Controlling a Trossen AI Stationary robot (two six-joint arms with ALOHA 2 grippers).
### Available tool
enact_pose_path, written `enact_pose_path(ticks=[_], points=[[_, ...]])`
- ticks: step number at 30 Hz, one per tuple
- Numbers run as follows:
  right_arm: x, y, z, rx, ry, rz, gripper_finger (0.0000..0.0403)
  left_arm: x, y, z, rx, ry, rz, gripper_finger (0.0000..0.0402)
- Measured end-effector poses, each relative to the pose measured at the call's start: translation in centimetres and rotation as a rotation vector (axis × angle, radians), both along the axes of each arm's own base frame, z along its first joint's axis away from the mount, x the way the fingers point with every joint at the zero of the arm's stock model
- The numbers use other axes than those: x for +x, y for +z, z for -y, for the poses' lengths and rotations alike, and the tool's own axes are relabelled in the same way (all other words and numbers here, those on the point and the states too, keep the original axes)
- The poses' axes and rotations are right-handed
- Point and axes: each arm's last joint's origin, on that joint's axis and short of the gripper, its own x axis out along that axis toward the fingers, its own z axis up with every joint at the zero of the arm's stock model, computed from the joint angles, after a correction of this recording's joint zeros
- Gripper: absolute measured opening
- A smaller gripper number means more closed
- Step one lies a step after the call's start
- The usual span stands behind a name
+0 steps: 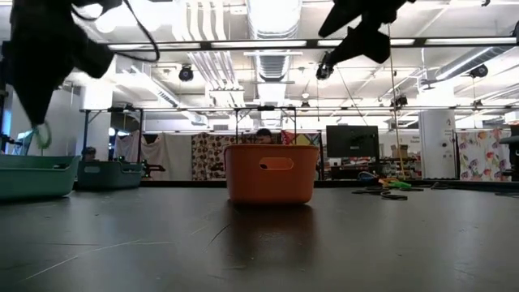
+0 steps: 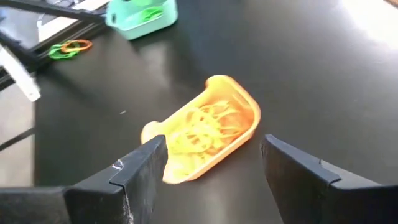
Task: Sort rubber bands into baskets
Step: Put the green rubber band into the light sea green bin, then move the green rubber band
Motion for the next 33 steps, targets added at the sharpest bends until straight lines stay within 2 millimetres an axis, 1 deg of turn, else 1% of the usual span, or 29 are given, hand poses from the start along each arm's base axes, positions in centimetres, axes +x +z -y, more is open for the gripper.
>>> enact_pose_path(ticks=[2, 6, 9, 11, 13, 17, 19, 22, 28, 33], points=[[-0.1, 0.0, -0.9, 0.019, 0.015, 0.001, 0.0249, 0.0, -0.9, -0.1, 0.005, 0.02, -0.042, 0.0], [-0.4, 0.0, -2.5, 0.048, 0.045, 0.003, 0.0251, -0.3, -3.6, -0.6, 0.021, 0.072, -0.153, 0.0], [-0.6, 0.0, -3.6, 0.066, 0.068, 0.001, 0.0251, -0.2, -5.3, -0.9, 0.024, 0.1, -0.165, 0.0], [-0.7, -0.1, -3.7, 0.111, 0.036, -0.017, 0.0253, 0.3, -6.0, -1.1, 0.031, 0.113, -0.129, 0.0], [-1.0, -0.5, -3.4, 0.149, -0.016, -0.066, 0.0255, 0.5, -6.6, -1.2, 0.033, 0.116, -0.115, 0.0001], [-1.8, -1.5, -1.7, 0.169, -0.148, -0.206, 0.0261, 0.6, -6.9, -1.2, 0.058, 0.12, -0.15, 0.0017], [-2.2, -1.9, -0.5, 0.169, -0.211, -0.273, 0.0265, 0.7, -6.9, -1.2, 0.064, 0.109, -0.161, 0.0033], [-2.5, -2.2, 1.6, 0.17, -0.291, -0.317, 0.027, 0.8, -6.3, -1.2, 0.065, 0.099, -0.166, 0.0067], [-2.8, -2.2, 6.1, 0.221, -0.361, -0.328, 0.0276, 0.8, -3.2, -1.2, 0.068, 0.084, -0.146, 0.0154], [-4.0, -2.3, 10.7, 0.192, -0.533, -0.332, 0.0271, 0.3, 0.0, -1.4, 0.101, 0.086, -0.086, 0.0222]])
